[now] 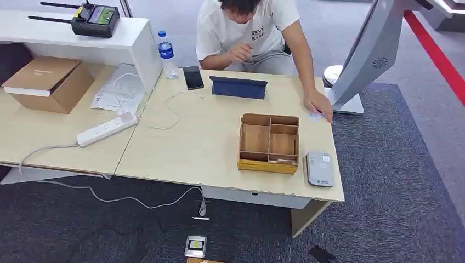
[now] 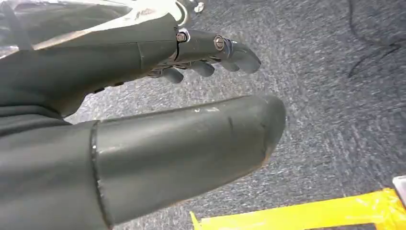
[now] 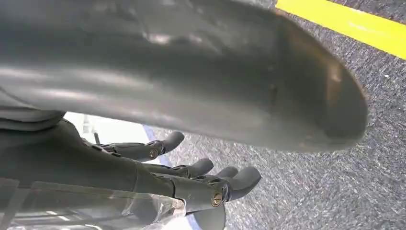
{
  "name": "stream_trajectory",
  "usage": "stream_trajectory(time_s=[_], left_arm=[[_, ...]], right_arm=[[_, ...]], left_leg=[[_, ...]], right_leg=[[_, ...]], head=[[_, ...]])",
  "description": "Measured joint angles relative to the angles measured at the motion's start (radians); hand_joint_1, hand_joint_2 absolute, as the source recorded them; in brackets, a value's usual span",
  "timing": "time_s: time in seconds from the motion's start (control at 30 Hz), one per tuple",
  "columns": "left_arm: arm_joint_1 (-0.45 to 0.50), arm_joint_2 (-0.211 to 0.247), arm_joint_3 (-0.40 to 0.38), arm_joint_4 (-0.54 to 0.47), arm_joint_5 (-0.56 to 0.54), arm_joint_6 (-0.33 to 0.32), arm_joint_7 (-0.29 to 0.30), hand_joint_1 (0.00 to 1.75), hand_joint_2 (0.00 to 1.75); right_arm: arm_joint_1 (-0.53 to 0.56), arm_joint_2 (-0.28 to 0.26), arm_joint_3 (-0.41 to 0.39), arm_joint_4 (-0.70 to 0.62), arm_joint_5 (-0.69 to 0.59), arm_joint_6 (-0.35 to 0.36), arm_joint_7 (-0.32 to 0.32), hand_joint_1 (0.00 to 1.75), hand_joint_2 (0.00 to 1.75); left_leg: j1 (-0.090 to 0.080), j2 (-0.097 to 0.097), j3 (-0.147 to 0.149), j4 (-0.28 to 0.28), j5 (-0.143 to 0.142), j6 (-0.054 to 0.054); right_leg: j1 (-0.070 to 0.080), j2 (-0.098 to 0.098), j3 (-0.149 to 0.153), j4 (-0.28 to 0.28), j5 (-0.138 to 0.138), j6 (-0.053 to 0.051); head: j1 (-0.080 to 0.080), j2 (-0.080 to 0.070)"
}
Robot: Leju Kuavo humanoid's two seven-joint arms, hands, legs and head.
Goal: Pass the card to the sensor for recognition and then transmit it.
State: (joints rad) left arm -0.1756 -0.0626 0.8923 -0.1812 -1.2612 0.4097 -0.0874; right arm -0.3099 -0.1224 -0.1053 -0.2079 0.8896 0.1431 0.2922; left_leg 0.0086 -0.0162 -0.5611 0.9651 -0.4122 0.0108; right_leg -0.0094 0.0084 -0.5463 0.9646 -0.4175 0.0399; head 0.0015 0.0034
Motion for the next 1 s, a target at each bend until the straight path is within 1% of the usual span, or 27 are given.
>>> stream_trajectory(time_s=[0.1,0.3,0.53,0.7,1.0], left_arm=[[-0.007,0.000,0.000,0.000,-0.018,-0.003,0.003,0.00,0.00],[-0.036,-0.007,-0.004,0.000,-0.064,-0.007,0.054,0.00,0.00],[-0.074,-0.021,-0.034,0.000,-0.125,-0.045,0.101,0.00,0.00],[-0.090,-0.024,-0.058,-0.001,-0.134,-0.054,0.108,0.00,0.00],[-0.091,-0.030,-0.077,-0.002,-0.134,-0.054,0.108,0.00,0.00]], right_arm=[[-0.014,-0.008,0.000,-0.008,-0.020,-0.018,-0.009,0.00,0.00],[-0.025,-0.022,0.000,-0.011,-0.044,-0.024,-0.009,0.00,0.00],[0.035,-0.053,-0.011,-0.009,-0.092,-0.038,-0.002,0.00,0.00],[0.062,-0.069,-0.018,-0.009,-0.101,-0.047,-0.002,0.00,0.00],[0.070,-0.079,-0.019,-0.009,-0.101,-0.047,-0.002,0.00,0.00]], left_leg=[[0.000,0.000,0.001,0.000,0.000,0.000],[0.000,0.001,0.001,0.000,0.000,0.000],[0.000,0.000,0.000,0.000,0.000,0.000],[0.000,0.000,0.000,0.000,0.000,0.000],[0.000,0.001,0.000,0.000,0.000,0.000]], right_leg=[[0.000,0.000,0.000,0.000,0.000,0.000],[0.000,0.000,-0.001,0.000,0.000,0.000],[0.000,0.000,0.000,0.000,0.000,0.000],[0.000,0.000,-0.001,0.000,0.000,0.000],[0.000,0.000,-0.001,0.000,0.000,0.000]], head=[[0.000,0.000],[0.000,0.000],[0.000,0.000],[0.000,0.000],[0.000,0.000]])
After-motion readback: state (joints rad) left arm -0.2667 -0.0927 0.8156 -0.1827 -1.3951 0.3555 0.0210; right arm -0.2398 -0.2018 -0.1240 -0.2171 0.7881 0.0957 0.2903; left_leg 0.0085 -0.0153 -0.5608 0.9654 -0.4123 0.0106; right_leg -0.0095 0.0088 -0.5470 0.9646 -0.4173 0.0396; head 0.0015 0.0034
